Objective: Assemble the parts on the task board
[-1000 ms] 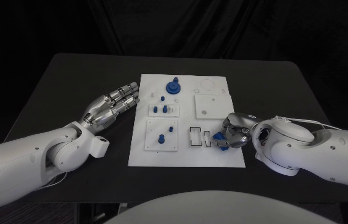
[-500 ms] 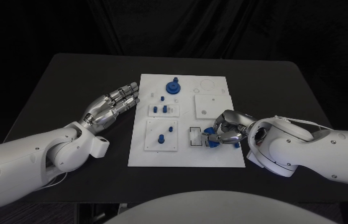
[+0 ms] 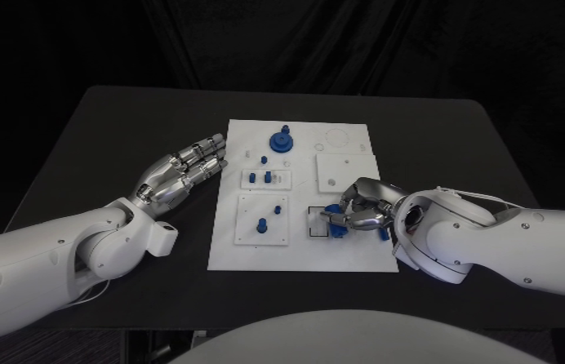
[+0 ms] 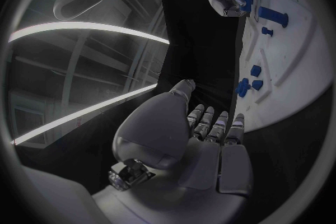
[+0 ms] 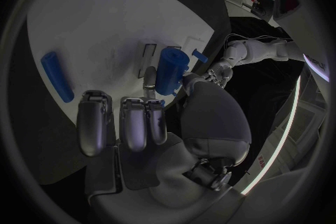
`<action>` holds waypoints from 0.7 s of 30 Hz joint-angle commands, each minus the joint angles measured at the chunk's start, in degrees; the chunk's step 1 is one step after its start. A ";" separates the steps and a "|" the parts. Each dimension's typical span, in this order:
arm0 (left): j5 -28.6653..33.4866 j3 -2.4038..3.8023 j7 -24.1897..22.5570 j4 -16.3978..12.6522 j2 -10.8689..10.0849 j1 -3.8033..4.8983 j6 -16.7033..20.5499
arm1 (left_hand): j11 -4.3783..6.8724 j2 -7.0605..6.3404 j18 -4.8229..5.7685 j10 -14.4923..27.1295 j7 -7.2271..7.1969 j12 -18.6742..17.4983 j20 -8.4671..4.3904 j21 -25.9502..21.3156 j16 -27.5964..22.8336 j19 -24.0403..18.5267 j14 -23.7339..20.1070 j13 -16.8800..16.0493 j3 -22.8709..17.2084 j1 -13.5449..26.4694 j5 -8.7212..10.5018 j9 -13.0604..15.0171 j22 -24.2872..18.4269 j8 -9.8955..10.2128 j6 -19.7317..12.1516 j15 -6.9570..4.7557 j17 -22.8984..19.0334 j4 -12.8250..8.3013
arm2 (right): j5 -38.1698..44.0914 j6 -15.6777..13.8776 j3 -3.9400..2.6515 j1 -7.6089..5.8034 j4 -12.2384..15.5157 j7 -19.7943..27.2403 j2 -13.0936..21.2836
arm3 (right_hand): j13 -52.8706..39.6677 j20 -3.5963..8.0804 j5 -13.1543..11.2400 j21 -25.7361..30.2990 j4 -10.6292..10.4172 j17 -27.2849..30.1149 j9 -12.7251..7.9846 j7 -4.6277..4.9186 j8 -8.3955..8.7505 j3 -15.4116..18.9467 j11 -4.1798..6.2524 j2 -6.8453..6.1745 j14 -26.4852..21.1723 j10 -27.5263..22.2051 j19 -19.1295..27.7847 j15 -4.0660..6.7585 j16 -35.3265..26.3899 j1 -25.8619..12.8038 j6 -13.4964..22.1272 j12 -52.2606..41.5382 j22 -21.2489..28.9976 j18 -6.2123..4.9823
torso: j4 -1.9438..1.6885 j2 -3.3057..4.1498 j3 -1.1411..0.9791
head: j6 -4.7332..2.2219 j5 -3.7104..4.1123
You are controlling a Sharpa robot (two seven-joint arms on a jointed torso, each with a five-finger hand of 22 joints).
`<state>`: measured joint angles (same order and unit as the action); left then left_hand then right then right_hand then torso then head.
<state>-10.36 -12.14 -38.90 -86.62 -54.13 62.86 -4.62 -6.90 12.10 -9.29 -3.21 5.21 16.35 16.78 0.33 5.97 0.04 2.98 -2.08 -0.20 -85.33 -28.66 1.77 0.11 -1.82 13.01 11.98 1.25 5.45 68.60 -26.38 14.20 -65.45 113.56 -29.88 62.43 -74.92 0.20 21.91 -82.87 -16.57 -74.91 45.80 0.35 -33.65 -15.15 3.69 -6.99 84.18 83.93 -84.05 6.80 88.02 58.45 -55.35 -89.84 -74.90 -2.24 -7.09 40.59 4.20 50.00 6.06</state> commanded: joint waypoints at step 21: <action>0.13 0.04 -1.40 0.20 0.27 -0.18 -1.15 | -0.26 0.64 -0.06 0.13 0.37 0.01 0.18 -0.25 0.35 -0.16 0.10 -0.03 -0.45 -0.20 -0.37 0.03 -0.02 -0.15 0.05 0.34 0.08 -0.08 | 1.06 0.11 0.02 0.28 -1.54 -1.27 -2.39 | -15.08 -0.16 -9.44 1.81 -0.32 -9.64 0.29 0.34 1.62 7.45 -0.43 1.45 4.75 6.07 -2.07 -0.30 -0.78 -5.98 0.84 -0.16 -11.97 -0.10 | 0.05 -0.10 -0.06 | 0.00 -0.51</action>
<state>-10.35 -12.14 -38.90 -86.38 -53.98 62.82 -4.82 -6.90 12.33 -9.29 -3.21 5.21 16.35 16.78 0.33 5.97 0.04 2.98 -2.08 -0.44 -85.55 -28.78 1.76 0.11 -1.82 13.01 11.98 1.25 5.38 68.96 -26.30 14.23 -65.31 112.04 -30.10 60.07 -74.91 0.20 12.75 -81.43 -16.89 -74.91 46.01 0.36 -32.32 -7.89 3.70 -5.62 84.18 83.94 -84.05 6.80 87.41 52.96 -54.55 -89.84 -74.94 -2.24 -7.01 40.50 4.14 50.00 5.56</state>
